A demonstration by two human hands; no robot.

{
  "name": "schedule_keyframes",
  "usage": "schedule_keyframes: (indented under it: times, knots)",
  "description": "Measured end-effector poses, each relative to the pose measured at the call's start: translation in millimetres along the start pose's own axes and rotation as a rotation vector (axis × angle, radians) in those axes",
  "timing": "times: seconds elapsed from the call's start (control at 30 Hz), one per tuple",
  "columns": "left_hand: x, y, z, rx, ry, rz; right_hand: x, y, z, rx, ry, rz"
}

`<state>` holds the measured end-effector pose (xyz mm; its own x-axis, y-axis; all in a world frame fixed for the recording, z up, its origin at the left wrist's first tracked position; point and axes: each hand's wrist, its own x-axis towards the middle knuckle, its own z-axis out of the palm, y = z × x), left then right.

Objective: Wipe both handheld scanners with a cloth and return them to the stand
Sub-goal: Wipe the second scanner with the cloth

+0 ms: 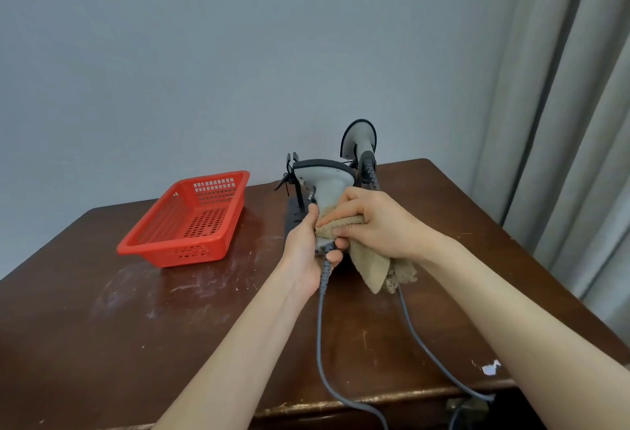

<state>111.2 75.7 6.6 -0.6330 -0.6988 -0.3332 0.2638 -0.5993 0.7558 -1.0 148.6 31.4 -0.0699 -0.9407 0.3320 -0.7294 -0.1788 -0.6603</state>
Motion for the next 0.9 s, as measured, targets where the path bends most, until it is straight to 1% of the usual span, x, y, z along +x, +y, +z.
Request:
schedule_keyframes:
  times: [0.03,0.17,0.23,0.3,0.37,0.4,0.43,0.5,0.6,0.67,0.7,0.73,0.83,0.9]
  knots:
    - [-0.2,-1.2,0.0,0.005,-0.006,0.001,2.4,1.4,-0.8,0.002,0.022,0.021]
    - [-3.0,-6.9,2.6,0.021,-0.02,-0.019,19.8,8.7,-5.4,-0.053,0.236,0.144]
    - [-3.5,-7.8,2.7,0.024,-0.024,-0.004,21.3,9.9,-3.2,-0.064,0.27,0.164]
    - [-2.6,-7.0,1.3,0.063,-0.02,0.042,13.3,8.6,1.6,-0.056,0.192,0.111]
    - [-1.1,-5.9,-1.4,0.126,0.014,0.101,2.0,4.1,9.7,-0.027,0.028,0.05]
    - [-1.0,-6.4,-2.6,0.152,0.025,0.118,-1.4,2.7,12.4,-0.016,-0.027,0.047]
    - [-1.5,-7.4,-3.1,0.17,0.027,0.125,-1.9,1.7,12.0,-0.006,-0.041,0.061]
    - [-3.9,-9.7,-2.8,0.182,0.027,0.13,3.8,1.9,4.9,0.009,0.036,0.106]
    - [-7.3,-12.9,1.3,0.175,-0.004,0.12,17.8,6.9,-5.5,-0.043,0.251,0.172]
    - [-6.9,-12.8,3.0,0.167,-0.013,0.123,22.6,9.2,-4.1,-0.054,0.316,0.19]
    - [-6.5,-12.4,3.4,0.17,-0.015,0.127,22.2,10.6,-1.0,-0.03,0.322,0.183]
    - [-6.2,-11.8,3.0,0.176,-0.014,0.133,19.7,11.7,2.1,-0.01,0.301,0.168]
    - [-5.8,-8.5,-0.5,0.206,0.016,0.177,2.6,6.2,12.9,-0.028,0.096,0.071]
    - [-5.8,-8.0,-1.7,0.234,0.018,0.184,-5.5,2.0,16.2,-0.036,-0.002,0.038]
